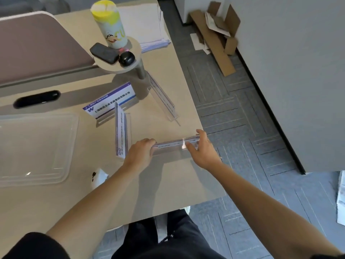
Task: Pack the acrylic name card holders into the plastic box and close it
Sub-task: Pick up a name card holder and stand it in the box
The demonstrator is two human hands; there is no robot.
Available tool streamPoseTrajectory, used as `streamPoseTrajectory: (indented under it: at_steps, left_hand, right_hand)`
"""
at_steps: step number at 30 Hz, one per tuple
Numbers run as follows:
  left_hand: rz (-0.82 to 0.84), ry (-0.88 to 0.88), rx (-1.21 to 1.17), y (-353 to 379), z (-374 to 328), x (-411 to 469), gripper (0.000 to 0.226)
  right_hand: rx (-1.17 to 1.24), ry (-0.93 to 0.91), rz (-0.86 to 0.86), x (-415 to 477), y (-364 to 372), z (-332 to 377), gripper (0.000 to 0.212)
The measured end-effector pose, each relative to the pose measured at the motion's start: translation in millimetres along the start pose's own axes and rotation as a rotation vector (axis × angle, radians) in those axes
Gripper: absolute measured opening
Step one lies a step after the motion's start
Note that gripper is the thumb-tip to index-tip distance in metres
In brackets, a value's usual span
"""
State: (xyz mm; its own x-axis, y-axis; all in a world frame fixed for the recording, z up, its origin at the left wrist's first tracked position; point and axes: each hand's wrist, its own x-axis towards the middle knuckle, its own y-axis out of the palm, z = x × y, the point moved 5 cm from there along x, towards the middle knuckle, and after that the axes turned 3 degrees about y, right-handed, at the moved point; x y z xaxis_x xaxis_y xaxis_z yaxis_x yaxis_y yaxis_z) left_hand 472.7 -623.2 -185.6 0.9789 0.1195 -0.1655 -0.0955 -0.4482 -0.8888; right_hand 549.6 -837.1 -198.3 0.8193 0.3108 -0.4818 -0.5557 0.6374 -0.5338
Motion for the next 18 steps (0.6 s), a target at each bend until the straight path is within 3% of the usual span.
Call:
streamPoseTrajectory:
  at_steps: [7,11,16,18]
  left_hand:
    - [-0.139,0.029,-0.068,-41.1,-15.8,-21.1,0.017]
    - [-0.198,0.097,-0.073,-72.5,-17.1,-35.1,0.019]
    - [-0.275,0.102,-0.054,-92.3,2.3,-73.2,0.019]
    - [-0.297,0.085,-0.055,-100.3,16.1,-93.7,0.020]
  right_hand:
    - [0.290,-0.012,-0.027,-7.4,-19.8,16.0,0.075]
    - [0.420,0.016,0.004,-9.9,-13.2,46.8,0.107]
    - [0.440,-0.043,-0.050,-28.2,9.9,74.8,0.085]
    - [0.509,-0.065,-0.017,-42.0,28.4,89.4,0.099]
